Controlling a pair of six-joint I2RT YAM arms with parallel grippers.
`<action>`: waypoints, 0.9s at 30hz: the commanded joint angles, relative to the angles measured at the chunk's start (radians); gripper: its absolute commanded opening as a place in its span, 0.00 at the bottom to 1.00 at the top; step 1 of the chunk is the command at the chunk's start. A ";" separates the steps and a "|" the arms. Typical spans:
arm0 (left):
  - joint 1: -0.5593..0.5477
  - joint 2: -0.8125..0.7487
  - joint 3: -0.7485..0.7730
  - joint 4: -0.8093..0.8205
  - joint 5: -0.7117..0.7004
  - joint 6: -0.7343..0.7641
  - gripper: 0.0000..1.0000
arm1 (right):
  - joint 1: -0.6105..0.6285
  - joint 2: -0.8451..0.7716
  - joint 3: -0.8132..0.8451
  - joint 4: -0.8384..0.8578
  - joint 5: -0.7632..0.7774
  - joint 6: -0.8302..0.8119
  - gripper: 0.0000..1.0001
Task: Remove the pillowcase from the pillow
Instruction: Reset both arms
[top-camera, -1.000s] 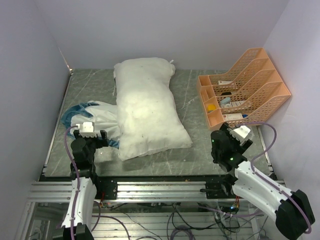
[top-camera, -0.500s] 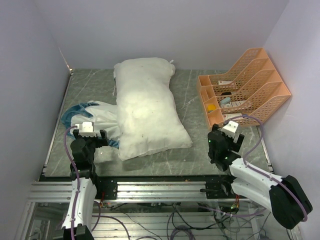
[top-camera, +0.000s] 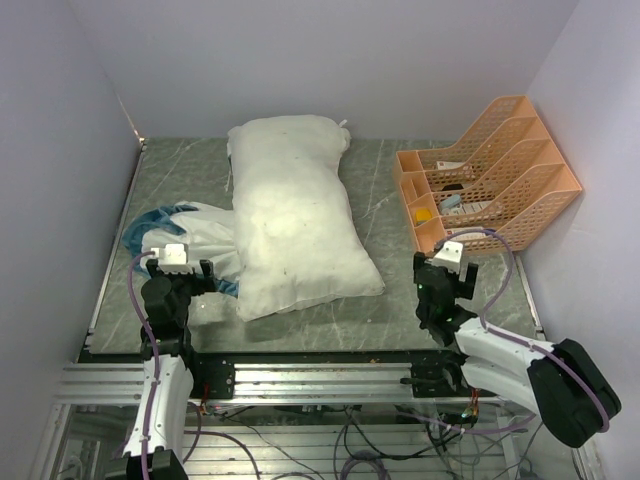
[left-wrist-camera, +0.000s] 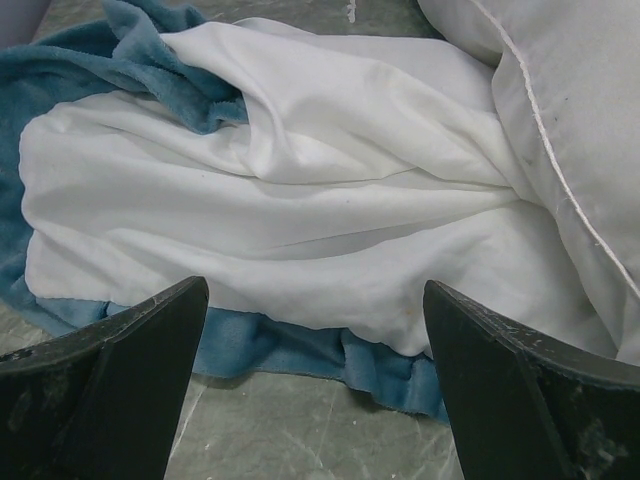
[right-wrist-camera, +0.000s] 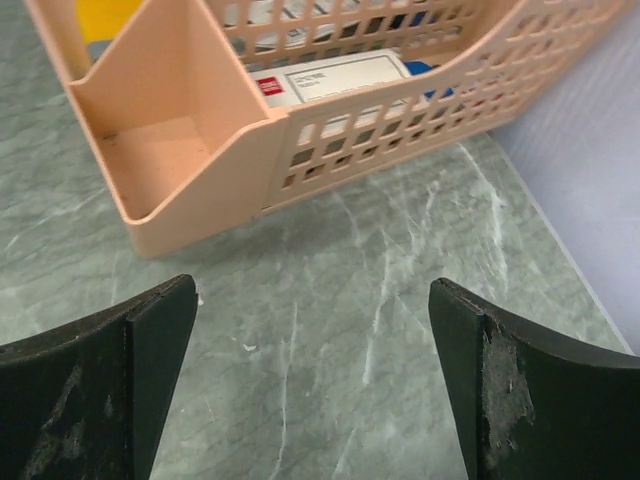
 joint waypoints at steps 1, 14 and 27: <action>-0.005 -0.004 0.010 0.047 -0.002 0.001 1.00 | -0.005 -0.041 -0.031 0.078 -0.149 -0.108 1.00; -0.004 -0.005 0.011 0.047 -0.002 0.002 1.00 | -0.006 -0.535 -0.193 0.001 -0.278 -0.167 1.00; -0.005 -0.004 0.011 0.047 -0.003 0.001 1.00 | -0.004 -0.570 -0.185 -0.071 -0.340 -0.159 1.00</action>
